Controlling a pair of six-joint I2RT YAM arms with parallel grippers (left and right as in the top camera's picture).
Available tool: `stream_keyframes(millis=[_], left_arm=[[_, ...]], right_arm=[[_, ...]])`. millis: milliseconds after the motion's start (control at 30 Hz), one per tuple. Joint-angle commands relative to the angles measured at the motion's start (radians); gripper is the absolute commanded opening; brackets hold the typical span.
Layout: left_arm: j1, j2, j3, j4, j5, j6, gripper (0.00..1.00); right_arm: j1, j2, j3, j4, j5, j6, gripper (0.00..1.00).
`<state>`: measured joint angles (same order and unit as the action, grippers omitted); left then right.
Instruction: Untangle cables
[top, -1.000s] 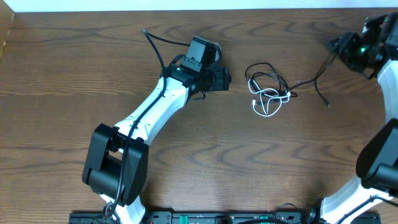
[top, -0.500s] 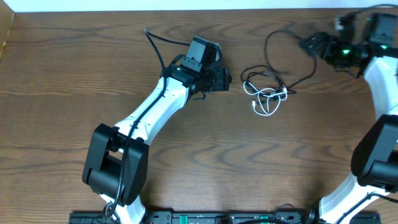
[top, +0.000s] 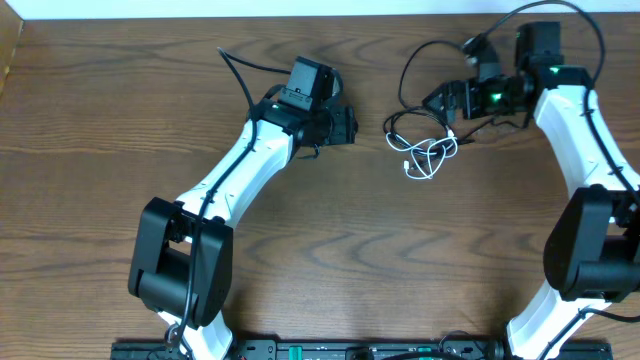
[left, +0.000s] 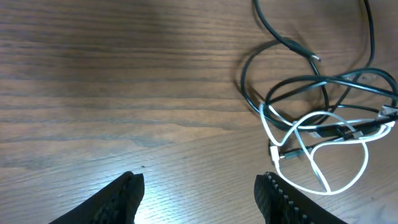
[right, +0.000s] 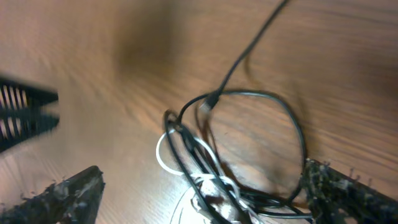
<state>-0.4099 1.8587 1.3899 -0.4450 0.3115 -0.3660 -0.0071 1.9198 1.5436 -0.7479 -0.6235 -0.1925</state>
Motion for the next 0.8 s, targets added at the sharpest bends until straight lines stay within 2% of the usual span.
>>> stream_keyframes(millis=[0, 133, 233, 267, 367, 467, 500, 767], left_arm=[[0.018, 0.01, 0.008, -0.009, -0.009, 0.011, 0.62], [0.035, 0.01, 0.008, -0.018, -0.009, 0.011, 0.62], [0.047, 0.01, 0.008, -0.019, -0.009, 0.011, 0.62], [0.05, 0.01, 0.008, -0.02, -0.009, 0.011, 0.62], [0.054, 0.01, 0.008, -0.023, -0.009, 0.011, 0.62], [0.053, 0.01, 0.008, -0.024, -0.009, 0.011, 0.62], [0.053, 0.01, 0.008, -0.025, -0.009, 0.011, 0.62], [0.054, 0.01, 0.008, -0.024, 0.02, 0.01, 0.62]], right_arm=[[0.034, 0.022, 0.01, -0.024, 0.004, -0.153, 0.95], [0.052, 0.058, 0.01, -0.066, 0.004, -0.206, 0.88], [0.068, 0.089, 0.01, -0.071, 0.005, -0.214, 0.78], [0.073, 0.097, 0.01, -0.068, 0.005, -0.214, 0.72], [0.085, 0.121, 0.01, -0.045, 0.005, -0.209, 0.46], [0.092, 0.127, 0.01, 0.002, 0.004, -0.08, 0.03], [0.095, 0.126, 0.01, 0.018, 0.002, -0.027, 0.01], [0.093, 0.03, 0.013, 0.142, -0.227, 0.191, 0.01]])
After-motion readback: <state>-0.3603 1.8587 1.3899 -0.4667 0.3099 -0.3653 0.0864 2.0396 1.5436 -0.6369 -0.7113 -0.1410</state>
